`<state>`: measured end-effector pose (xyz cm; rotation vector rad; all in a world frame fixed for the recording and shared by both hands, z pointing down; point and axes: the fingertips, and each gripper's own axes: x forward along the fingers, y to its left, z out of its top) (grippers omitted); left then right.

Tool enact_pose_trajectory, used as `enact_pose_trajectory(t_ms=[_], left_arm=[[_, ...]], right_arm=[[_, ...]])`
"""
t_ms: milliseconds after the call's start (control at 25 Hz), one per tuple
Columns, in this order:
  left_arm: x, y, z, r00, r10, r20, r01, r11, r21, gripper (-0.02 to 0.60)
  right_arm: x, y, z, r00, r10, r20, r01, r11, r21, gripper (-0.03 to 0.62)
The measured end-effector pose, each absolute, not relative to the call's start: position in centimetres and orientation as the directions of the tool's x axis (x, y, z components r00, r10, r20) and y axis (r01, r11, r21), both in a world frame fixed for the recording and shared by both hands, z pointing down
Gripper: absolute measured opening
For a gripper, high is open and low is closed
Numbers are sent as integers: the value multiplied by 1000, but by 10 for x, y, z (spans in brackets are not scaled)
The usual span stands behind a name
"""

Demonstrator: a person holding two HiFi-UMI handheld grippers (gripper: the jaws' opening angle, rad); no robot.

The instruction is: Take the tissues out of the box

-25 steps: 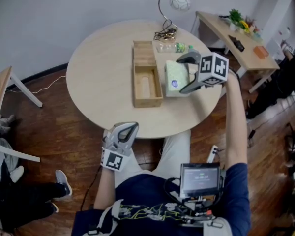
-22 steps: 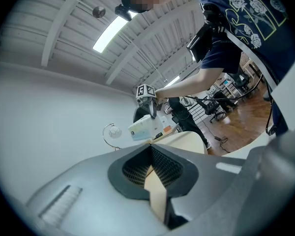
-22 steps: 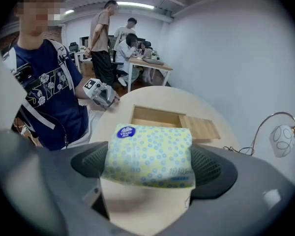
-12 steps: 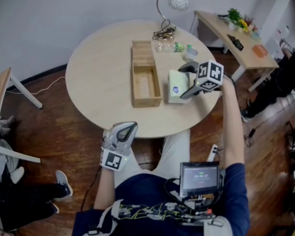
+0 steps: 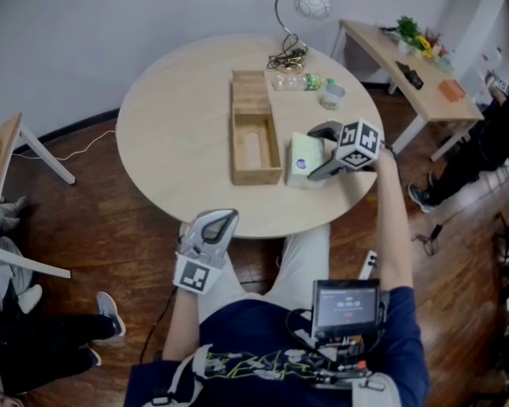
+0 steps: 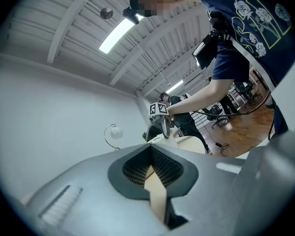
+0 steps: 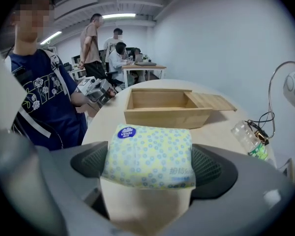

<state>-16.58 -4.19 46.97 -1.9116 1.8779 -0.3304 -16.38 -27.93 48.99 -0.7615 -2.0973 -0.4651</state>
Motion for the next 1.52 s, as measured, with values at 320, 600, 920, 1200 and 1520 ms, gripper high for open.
enact_pose_trajectory(t_ms=[320,600,920,1200,1520], left_arm=[[-167,-42,470,40,-992,-122,-886,21,-464,3],[-169,-38,455,67,-983,-171,-889,20,-458,3],[-170,-40,456,61,-985,-159,-891,18,-454,3],[-171,-38,460,45,-987,-153,-895,28,-445,3],[-174,-38,469,26,-994,-102,-884,25,-467,3]], right_arm=[[-166,-278,488,-495,374,784,654,755,52,532],[-166,-280,485,-528,388,755,640,767,53,548],[-168,-283,440,-717,362,596,573,793,207,549],[-122,-211,348,-906,409,-111,352,872,339,500],[-97,-128,402,-928,258,-268,226,963,145,201]])
